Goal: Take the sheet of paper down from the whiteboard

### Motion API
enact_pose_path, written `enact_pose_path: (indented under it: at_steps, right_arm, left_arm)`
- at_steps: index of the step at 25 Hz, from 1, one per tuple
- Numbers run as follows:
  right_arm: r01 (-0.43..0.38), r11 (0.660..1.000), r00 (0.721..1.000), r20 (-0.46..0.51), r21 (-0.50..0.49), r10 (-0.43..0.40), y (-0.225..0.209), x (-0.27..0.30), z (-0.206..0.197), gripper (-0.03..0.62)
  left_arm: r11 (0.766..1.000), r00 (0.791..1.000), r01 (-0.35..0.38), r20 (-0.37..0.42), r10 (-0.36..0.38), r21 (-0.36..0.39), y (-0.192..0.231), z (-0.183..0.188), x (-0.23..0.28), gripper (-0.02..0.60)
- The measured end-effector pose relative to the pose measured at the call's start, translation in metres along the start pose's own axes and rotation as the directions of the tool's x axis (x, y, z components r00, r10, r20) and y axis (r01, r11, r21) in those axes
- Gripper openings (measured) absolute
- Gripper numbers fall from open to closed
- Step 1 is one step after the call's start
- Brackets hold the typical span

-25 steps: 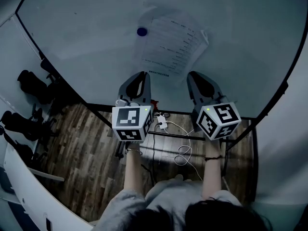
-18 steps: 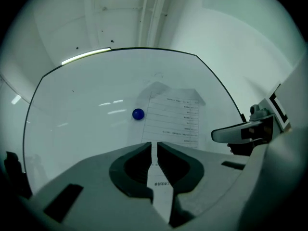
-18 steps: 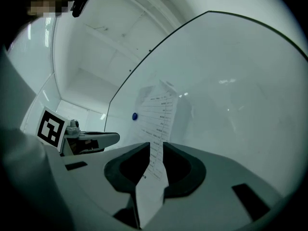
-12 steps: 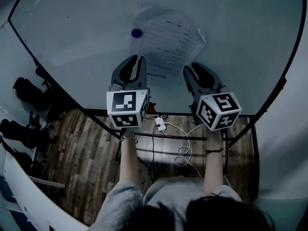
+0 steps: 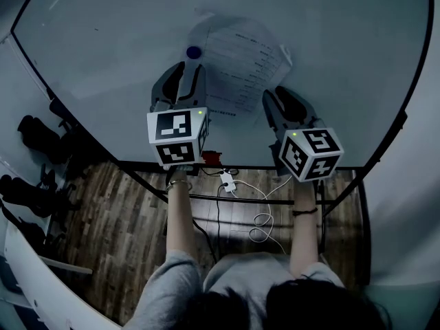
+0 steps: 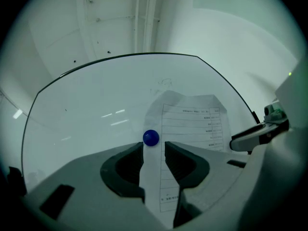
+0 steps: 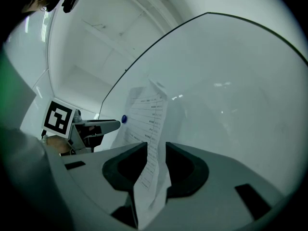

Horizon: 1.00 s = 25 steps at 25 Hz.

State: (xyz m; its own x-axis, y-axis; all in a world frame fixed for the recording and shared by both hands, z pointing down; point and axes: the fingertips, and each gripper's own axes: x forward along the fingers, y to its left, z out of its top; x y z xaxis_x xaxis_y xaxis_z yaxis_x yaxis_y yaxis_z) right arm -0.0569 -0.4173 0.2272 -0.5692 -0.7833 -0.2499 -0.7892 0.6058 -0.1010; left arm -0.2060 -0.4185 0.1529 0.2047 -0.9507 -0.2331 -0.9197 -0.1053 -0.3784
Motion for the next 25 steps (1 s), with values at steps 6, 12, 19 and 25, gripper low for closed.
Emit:
enact_pose_path:
  at_steps: [6,12,19,25]
  right_arm:
    - [0.002,1.0,1.0,0.006,-0.005,-0.002,-0.001,0.003,0.003,0.097]
    - [-0.006,1.0,1.0,0.01,-0.012,0.006,0.0,0.008,0.006,0.097]
    - [-0.005,1.0,1.0,0.006,-0.015,0.005,0.003,0.016,0.005,0.042]
    - [0.036,0.999,0.999,0.014,0.002,-0.036,-0.001,0.015,0.001,0.002]
  left_arm:
    - [1.0,1.0,-0.004,0.013,0.004,0.021,0.003,0.009,0.012,0.127]
    - [0.998,1.0,0.0,0.018,-0.001,0.06,0.001,0.015,0.021,0.127]
    - [0.997,0.999,-0.006,0.04,0.003,0.073,0.005,0.019,0.024,0.127]
    - [0.996,0.999,0.0,0.053,-0.005,0.084,0.007,0.019,0.024,0.126]
